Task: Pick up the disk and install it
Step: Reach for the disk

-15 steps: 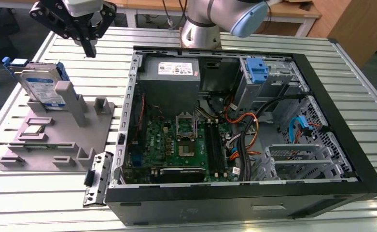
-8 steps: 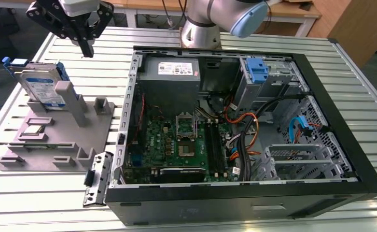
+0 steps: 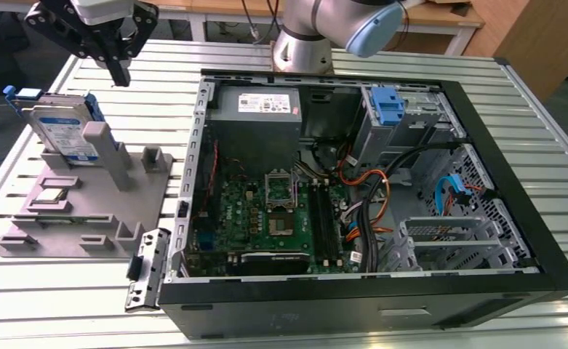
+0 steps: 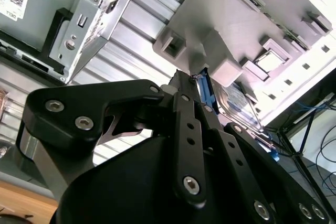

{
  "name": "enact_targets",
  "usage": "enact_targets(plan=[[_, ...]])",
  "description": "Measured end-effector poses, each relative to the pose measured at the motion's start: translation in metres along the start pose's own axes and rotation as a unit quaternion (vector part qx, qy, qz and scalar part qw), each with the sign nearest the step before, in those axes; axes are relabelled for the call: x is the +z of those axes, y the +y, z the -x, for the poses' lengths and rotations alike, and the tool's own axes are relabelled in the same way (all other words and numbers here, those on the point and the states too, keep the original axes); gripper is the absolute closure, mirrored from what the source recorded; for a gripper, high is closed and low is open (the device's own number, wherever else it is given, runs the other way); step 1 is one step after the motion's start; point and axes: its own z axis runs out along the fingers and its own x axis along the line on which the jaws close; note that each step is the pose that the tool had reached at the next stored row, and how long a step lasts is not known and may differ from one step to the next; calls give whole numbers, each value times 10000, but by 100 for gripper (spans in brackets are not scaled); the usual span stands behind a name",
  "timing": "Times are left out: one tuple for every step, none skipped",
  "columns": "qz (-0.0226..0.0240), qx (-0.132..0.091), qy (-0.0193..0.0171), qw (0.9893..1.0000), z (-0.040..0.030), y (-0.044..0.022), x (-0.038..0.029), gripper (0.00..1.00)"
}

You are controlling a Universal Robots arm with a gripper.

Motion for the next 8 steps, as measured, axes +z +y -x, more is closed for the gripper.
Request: enact_targets(plan=[[0, -1, 0, 10000, -25, 2, 1, 90], [0, -3, 0, 10000, -85, 6, 4, 90], [0, -4, 0, 10000, -115, 7, 7, 90], [0, -4, 0, 10000, -144, 9, 9, 90], [0, -4, 0, 10000, -173, 11, 12, 90], [0, -4, 0, 10000, -203, 13, 15, 90], [0, -4, 1, 10000, -226, 15, 18, 90], [0, -4, 0, 10000, -250, 17, 22, 90]])
